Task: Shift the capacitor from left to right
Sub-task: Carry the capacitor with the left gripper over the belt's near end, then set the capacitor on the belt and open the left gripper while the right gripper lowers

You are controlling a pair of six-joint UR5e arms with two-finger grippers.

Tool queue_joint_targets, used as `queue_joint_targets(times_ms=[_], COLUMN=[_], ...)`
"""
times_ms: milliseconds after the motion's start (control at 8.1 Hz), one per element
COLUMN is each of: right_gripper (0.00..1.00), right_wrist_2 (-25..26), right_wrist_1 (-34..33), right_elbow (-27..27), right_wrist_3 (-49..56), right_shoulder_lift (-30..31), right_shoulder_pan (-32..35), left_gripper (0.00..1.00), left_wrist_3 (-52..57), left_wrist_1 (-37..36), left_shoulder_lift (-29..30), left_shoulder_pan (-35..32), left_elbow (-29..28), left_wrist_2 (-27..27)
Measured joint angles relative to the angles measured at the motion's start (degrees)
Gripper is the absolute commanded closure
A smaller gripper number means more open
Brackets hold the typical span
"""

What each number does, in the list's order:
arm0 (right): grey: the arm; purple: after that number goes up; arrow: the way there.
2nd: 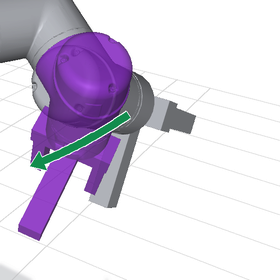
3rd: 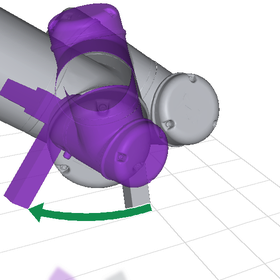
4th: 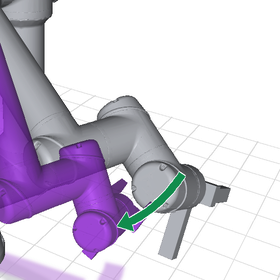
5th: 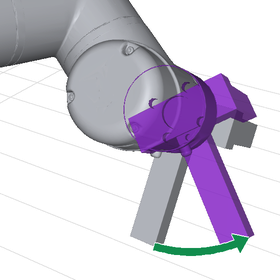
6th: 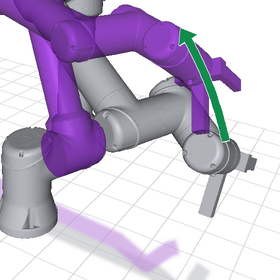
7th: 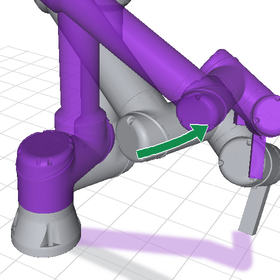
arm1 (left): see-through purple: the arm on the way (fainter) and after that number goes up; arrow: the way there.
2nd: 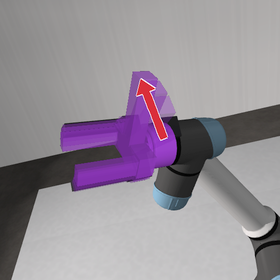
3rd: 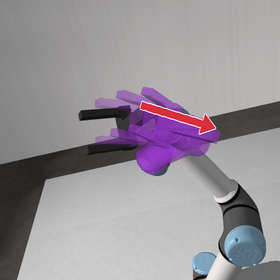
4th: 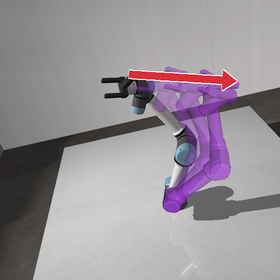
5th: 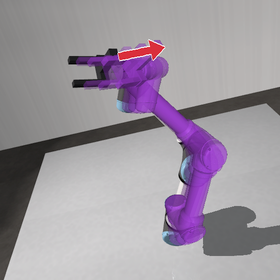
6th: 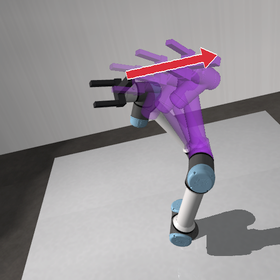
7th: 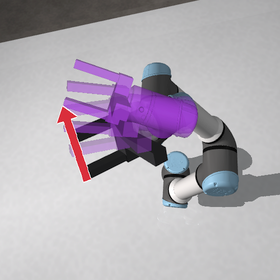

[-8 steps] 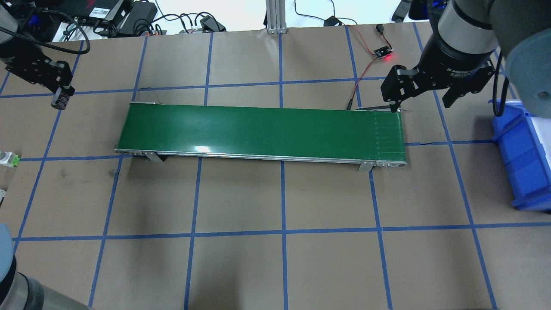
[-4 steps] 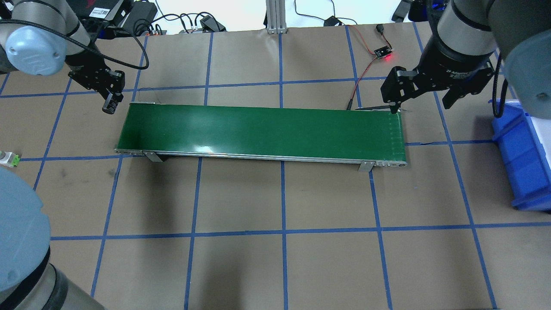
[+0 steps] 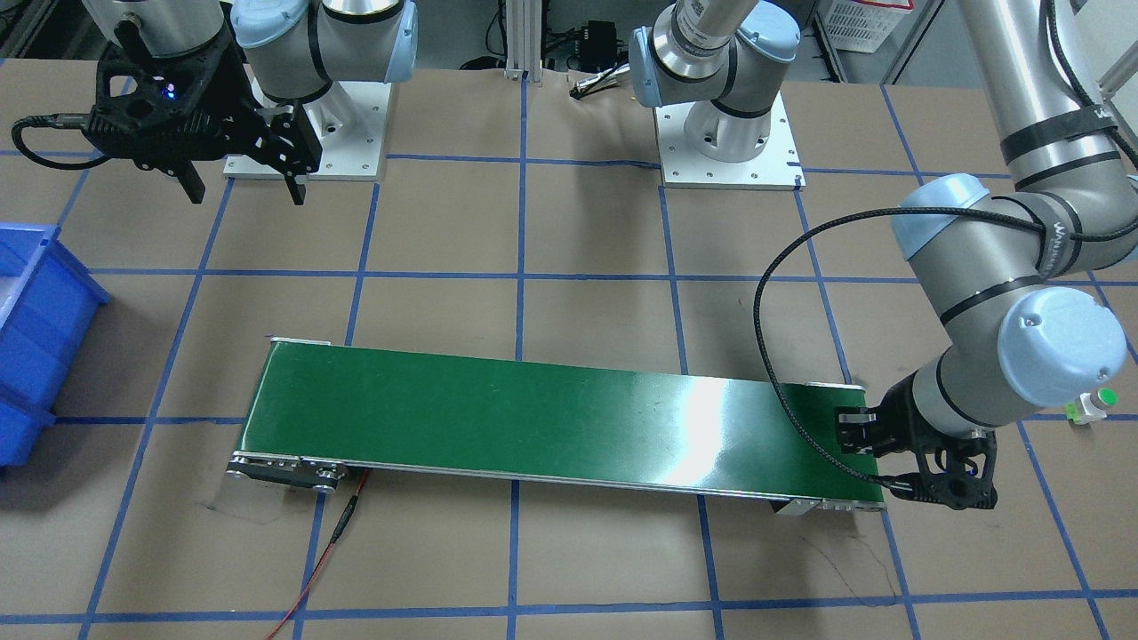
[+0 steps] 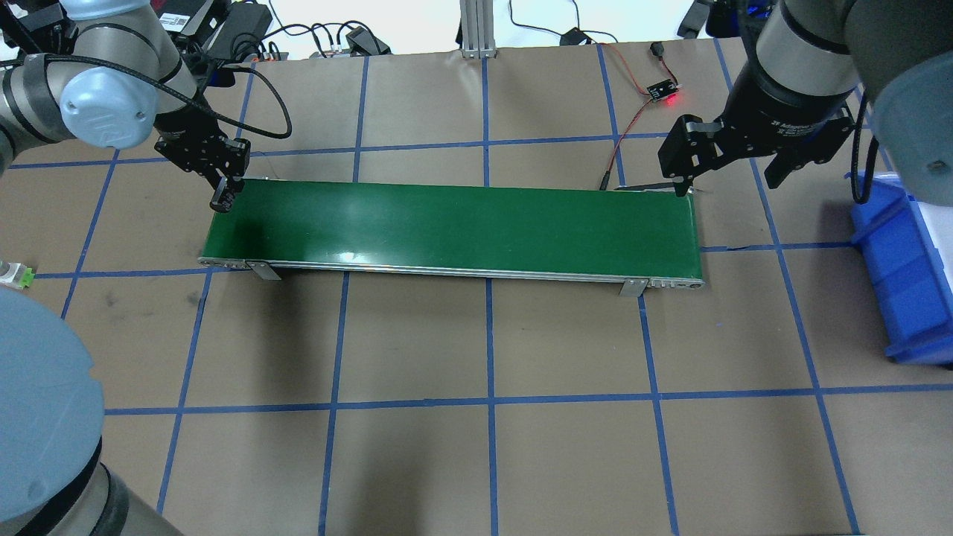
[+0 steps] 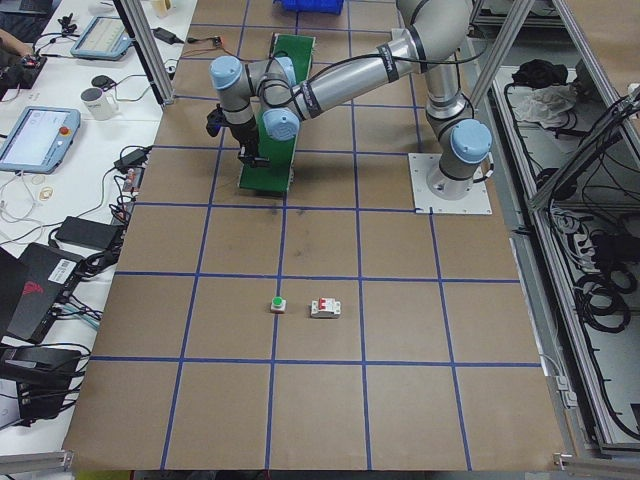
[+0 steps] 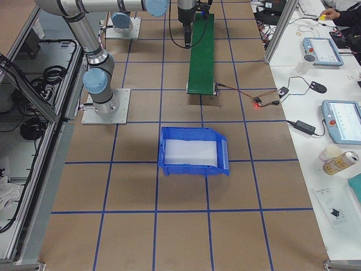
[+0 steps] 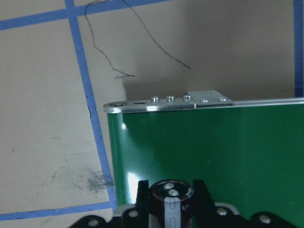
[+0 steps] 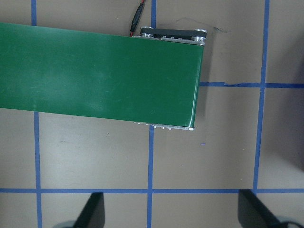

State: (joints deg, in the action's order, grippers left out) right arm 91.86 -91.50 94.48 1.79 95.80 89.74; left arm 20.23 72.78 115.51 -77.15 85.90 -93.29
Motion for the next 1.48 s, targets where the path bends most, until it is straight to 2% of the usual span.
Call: queue_joint_targets(times_ms=[370,494,617,741,864,1111,1358,1481], right_gripper=[0.00,0.00,0.00,0.00,0.00,0.00,0.00,0.00], right_wrist_2=[0.1,0.0,0.0,-0.1,-0.5,-0.1,1.4,2.0], right_wrist_1=[0.0,-0.2,-0.5,-0.7,-1.0,-1.7,-4.3,-7.7], right_elbow=[0.0,0.0,-0.2,-0.5,-1.4,-2.7,-3.0,-2.9], right_wrist_3=[0.0,0.0,0.0,-0.1,-0.3,-0.3,-0.1,-0.1], right_shoulder_lift=[0.0,0.0,0.0,-0.2,-0.4,-3.2,-7.4,-10.0], right_shoulder_pan=[0.0,0.0,-0.1,-0.1,-0.2,-0.3,-0.3,-0.3], left_gripper=[1.00,0.94,0.45,0.29,0.27,0.09,0.00,0.00], left_wrist_3=[-0.4,-0.9,-1.4,-1.6,-1.7,-2.1,-4.8,-6.6], left_wrist_1=[-2.1,-2.7,-3.0,-3.6,-4.8,-6.7,-6.7,-5.7], left_shoulder_lift=[0.9,1.2,1.4,1.8,2.2,2.6,1.2,-0.3], left_shoulder_pan=[-0.4,-0.4,-0.4,-0.5,-0.5,-0.5,-1.2,-2.4], left_elbow=[1.9,2.3,2.5,2.6,2.7,3.5,3.3,3.1], left_wrist_2=[1.4,1.7,1.8,1.9,2.4,6.7,8.3,8.2])
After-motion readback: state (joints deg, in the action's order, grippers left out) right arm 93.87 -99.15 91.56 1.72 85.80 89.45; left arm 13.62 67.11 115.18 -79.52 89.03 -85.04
